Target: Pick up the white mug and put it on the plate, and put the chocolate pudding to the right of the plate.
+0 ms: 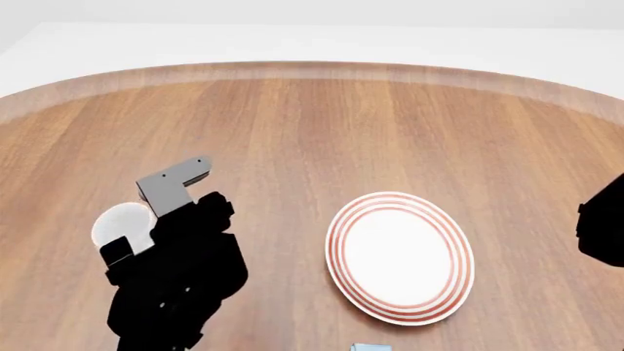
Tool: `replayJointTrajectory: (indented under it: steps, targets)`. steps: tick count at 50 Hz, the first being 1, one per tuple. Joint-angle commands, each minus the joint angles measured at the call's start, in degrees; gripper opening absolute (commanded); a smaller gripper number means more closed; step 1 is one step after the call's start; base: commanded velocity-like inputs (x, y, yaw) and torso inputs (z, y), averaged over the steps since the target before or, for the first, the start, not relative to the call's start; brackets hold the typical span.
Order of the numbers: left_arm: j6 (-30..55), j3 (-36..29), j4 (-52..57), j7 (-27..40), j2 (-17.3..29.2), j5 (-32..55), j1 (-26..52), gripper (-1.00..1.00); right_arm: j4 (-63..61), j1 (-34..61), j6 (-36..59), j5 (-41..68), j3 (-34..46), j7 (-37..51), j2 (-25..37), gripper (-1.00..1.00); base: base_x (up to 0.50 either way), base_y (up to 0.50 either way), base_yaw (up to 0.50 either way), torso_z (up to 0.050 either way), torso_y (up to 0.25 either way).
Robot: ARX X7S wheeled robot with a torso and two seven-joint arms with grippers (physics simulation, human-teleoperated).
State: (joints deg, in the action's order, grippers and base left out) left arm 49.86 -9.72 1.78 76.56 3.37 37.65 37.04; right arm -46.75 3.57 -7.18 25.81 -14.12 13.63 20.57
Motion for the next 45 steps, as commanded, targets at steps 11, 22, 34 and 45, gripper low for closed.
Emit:
replayJointTrajectory:
  steps: [11, 22, 34, 45]
  targets:
    - [-9.1, 1.8, -6.9, -4.9, 0.2, 0.1, -2.6, 1.00, 0.3, -0.3, -0.4, -1.6, -0.5, -1.2, -0.8, 1.00, 0.00, 0.00, 0.00, 0.000, 0.000]
    - [-12.3, 0.3, -8.3, -8.4, 1.0, 0.5, -3.3, 1.00, 0.1, -0.2, -0.3, -1.5, -0.4, -0.9, -0.5, 1.00, 0.00, 0.00, 0.00, 0.000, 0.000]
    - [-16.0, 0.1, -11.2, -10.6, 1.9, 0.3, -4.1, 1.00, 0.4, -0.3, -0.7, -1.7, -0.2, -0.9, -0.4, 1.00, 0.00, 0.00, 0.00, 0.000, 0.000]
    - [-17.7, -0.1, -13.2, -11.2, 2.4, 0.2, -4.5, 1.00, 0.1, -0.5, -0.6, -1.7, -0.1, -0.6, -0.1, 1.00, 0.00, 0.00, 0.00, 0.000, 0.000]
